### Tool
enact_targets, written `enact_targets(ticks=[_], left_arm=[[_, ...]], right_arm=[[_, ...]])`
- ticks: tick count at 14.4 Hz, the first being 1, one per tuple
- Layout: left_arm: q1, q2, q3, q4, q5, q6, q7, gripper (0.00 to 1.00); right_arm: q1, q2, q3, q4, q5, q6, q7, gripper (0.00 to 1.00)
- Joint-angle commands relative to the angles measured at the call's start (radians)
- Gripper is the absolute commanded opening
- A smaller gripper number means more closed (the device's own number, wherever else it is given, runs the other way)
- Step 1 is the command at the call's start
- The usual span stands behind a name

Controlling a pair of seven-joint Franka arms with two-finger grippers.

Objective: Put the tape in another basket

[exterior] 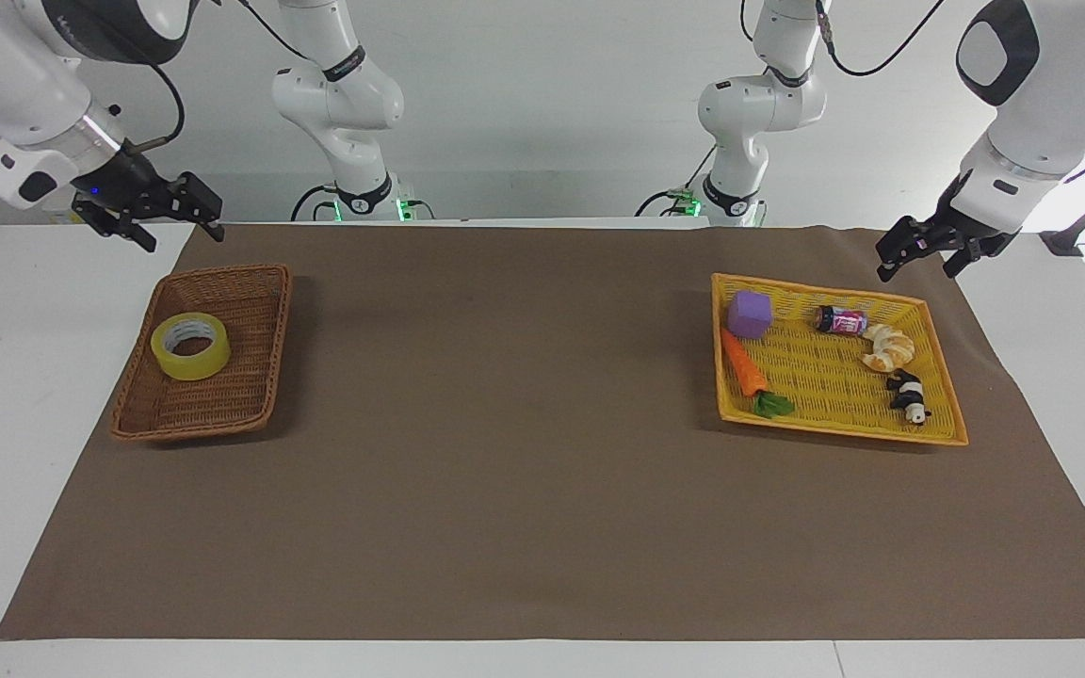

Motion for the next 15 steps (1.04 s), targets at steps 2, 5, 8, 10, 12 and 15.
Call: enact_targets(ticks=[2, 5, 8, 10, 12, 15], left_arm=[[0.012, -0.003, 0.008, 0.009, 0.018, -0.007, 0.031, 1.0], [0.018, -0.006, 0.008, -0.004, 0.018, -0.016, 0.03, 1.0], [0.019, -0.006, 0.008, -0.004, 0.018, -0.016, 0.028, 1.0], [0.019, -0.006, 0.008, -0.004, 0.018, -0.016, 0.03, 1.0], [0.019, -0.006, 0.008, -0.004, 0.018, -0.016, 0.028, 1.0], [0.019, -0.006, 0.008, -0.004, 0.018, -0.016, 0.028, 1.0]], right_arm=[[0.02, 0.03, 0.008, 0.076, -0.088, -0.041, 0.024, 1.0], [0.021, 0.064, 0.015, 0.118, -0.088, -0.062, 0.03, 1.0], [0.101, 0.095, -0.063, 0.131, -0.093, -0.079, 0.03, 1.0], [0.104, 0.093, -0.067, 0.133, -0.09, -0.078, 0.03, 1.0], [0.102, 0.084, -0.071, 0.13, -0.088, -0.076, 0.03, 1.0], [0.102, 0.083, -0.065, 0.13, -0.088, -0.078, 0.031, 1.0]])
